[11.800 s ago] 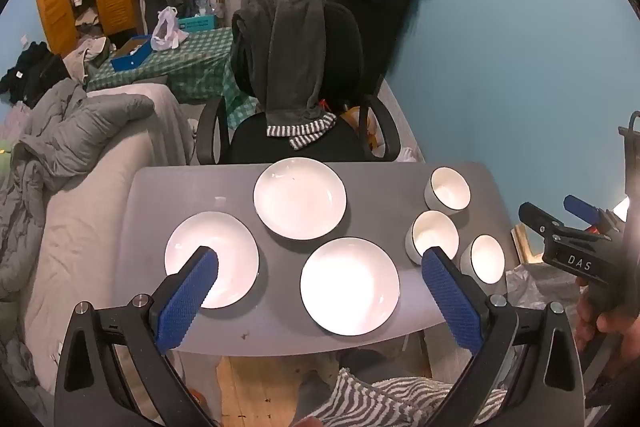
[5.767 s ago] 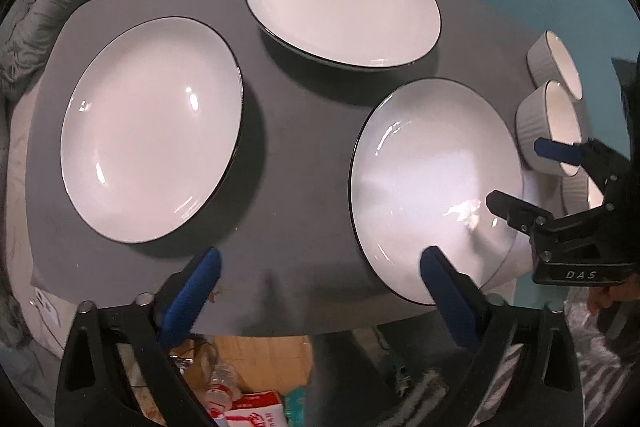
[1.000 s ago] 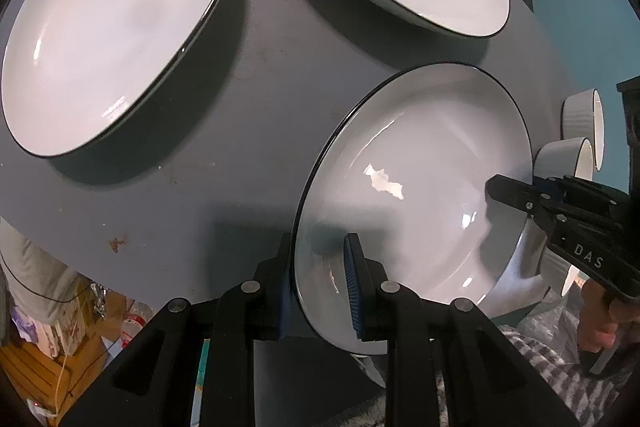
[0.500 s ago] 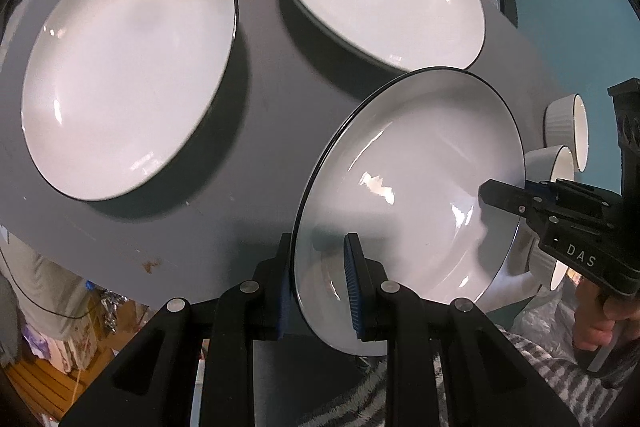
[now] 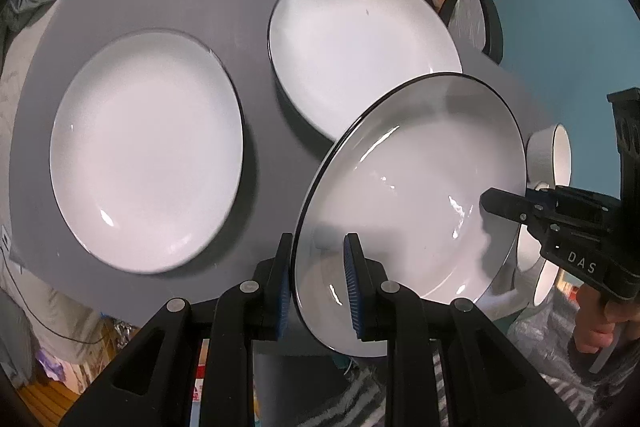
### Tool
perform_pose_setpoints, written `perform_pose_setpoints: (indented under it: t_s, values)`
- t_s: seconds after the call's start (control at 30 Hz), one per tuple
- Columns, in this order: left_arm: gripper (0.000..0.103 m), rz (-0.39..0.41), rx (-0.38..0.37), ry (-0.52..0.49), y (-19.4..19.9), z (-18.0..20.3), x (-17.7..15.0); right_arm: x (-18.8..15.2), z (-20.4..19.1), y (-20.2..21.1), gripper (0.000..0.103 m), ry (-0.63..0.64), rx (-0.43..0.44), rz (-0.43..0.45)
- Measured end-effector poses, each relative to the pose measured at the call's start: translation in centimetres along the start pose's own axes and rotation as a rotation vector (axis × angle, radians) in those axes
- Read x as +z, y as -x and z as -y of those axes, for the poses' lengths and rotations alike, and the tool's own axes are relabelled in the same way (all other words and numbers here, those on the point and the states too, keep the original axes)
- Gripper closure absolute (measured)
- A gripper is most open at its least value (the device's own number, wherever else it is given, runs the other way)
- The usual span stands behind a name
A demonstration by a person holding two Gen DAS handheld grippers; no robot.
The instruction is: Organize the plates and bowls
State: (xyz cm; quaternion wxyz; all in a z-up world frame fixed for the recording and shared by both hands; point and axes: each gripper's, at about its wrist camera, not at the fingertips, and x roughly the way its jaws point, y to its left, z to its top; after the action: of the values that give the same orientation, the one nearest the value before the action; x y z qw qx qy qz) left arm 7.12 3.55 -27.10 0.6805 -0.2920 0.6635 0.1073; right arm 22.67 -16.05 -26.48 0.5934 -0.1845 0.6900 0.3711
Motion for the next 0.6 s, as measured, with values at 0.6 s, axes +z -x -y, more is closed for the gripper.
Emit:
perform_pose_setpoints:
  t_s: [0.6]
  values:
    - [0.080, 0.021, 0.053, -0.062, 0.0, 0.2, 8.0, 6.3, 1.5, 0.8, 0.087, -0.064, -0.009, 0.055]
